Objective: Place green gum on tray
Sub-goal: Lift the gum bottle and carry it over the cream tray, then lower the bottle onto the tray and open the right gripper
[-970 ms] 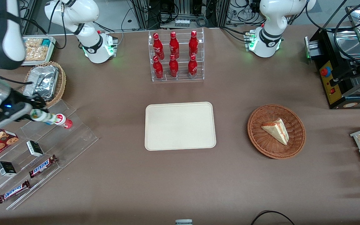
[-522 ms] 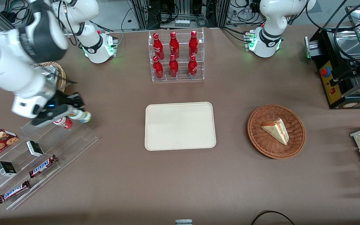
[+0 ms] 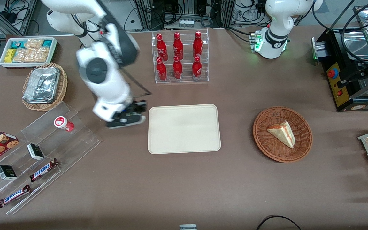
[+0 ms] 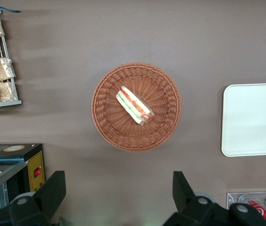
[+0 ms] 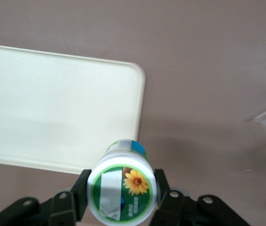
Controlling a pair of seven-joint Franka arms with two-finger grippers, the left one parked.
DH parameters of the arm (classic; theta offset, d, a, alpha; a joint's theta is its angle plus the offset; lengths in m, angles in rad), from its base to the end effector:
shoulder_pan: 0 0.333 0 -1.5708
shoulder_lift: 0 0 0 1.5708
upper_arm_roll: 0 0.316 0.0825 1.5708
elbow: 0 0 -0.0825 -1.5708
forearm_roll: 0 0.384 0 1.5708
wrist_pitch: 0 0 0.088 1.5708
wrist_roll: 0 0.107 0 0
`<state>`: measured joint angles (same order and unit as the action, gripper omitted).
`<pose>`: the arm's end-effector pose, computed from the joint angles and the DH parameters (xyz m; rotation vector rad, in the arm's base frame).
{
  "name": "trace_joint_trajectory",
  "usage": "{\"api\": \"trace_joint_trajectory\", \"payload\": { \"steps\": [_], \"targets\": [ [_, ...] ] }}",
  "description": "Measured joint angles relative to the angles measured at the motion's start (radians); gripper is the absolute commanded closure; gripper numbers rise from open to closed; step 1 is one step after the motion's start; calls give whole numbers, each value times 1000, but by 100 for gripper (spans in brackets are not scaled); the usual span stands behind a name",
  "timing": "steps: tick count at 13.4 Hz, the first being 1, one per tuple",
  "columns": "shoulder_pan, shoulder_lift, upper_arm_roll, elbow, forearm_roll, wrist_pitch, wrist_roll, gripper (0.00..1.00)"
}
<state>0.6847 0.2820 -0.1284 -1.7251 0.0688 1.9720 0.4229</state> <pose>0.5329 0.3438 0.4174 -3.1275 -0.1721 0.0649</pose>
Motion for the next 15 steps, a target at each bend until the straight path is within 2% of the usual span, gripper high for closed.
{"api": "trace_joint_trajectory", "payload": {
  "steps": [2,9,15],
  "targets": [
    [61,96,0,36,0,52,118,100],
    [192,313,-2,92,-1,256,320,100],
    [238,372,-7,105,-7,322,356,100]
  ]
}}
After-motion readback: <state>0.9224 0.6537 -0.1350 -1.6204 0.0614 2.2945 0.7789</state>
